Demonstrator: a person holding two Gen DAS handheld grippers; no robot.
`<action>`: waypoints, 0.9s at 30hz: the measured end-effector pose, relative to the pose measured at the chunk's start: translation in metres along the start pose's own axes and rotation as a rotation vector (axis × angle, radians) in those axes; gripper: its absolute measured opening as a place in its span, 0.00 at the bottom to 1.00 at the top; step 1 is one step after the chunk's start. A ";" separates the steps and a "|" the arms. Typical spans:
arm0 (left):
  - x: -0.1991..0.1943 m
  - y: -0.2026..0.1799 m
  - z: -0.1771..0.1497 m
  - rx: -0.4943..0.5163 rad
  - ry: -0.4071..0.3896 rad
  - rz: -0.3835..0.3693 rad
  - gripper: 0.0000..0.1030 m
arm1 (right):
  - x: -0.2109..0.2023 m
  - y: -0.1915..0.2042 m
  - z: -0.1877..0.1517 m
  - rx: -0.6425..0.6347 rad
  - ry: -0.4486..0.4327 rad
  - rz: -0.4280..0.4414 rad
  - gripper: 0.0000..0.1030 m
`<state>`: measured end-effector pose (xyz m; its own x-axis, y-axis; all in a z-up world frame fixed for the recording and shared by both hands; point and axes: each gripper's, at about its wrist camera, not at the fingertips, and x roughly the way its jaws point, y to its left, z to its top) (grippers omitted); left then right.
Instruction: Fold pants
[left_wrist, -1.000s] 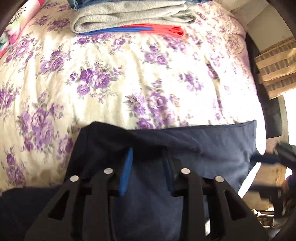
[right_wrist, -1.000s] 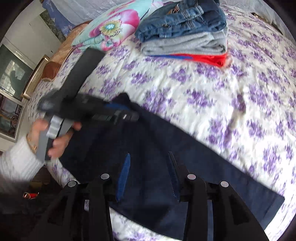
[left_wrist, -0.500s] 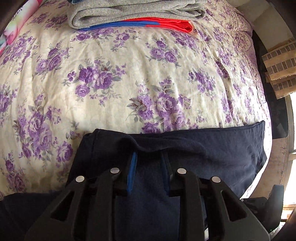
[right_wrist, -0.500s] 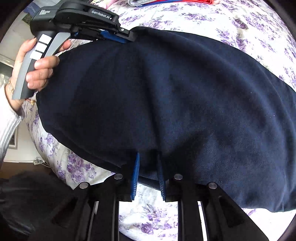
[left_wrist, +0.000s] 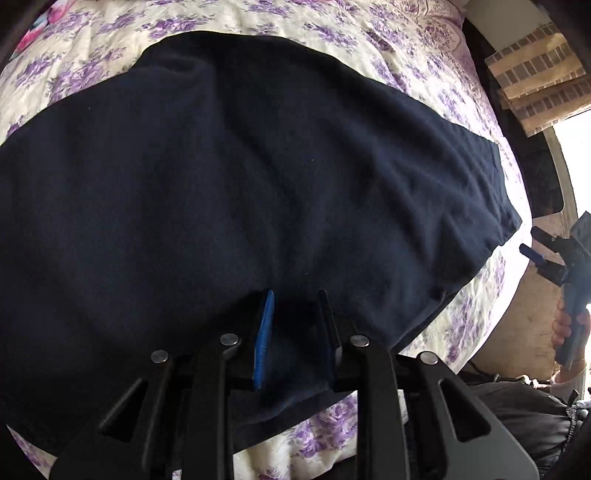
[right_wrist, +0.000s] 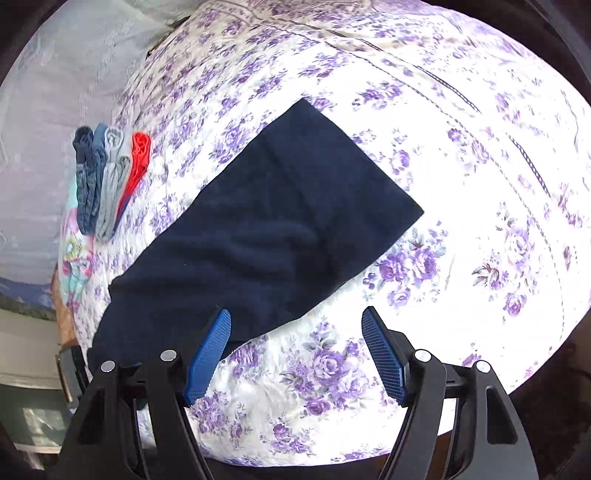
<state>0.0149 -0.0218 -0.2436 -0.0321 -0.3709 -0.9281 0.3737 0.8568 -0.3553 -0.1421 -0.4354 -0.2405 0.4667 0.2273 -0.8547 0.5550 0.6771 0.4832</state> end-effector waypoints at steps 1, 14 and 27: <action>-0.002 0.001 0.002 -0.012 0.009 -0.007 0.21 | 0.002 -0.008 0.001 0.026 -0.006 0.027 0.72; -0.006 -0.054 0.043 0.121 0.048 -0.038 0.21 | 0.065 -0.025 0.032 0.104 -0.113 0.276 0.73; 0.063 -0.169 0.142 0.278 0.082 -0.100 0.23 | 0.040 -0.020 0.050 0.095 -0.167 0.238 0.22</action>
<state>0.0814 -0.2412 -0.2262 -0.1519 -0.4084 -0.9001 0.6039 0.6825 -0.4116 -0.1000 -0.4753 -0.2750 0.6939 0.2476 -0.6762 0.4749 0.5486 0.6882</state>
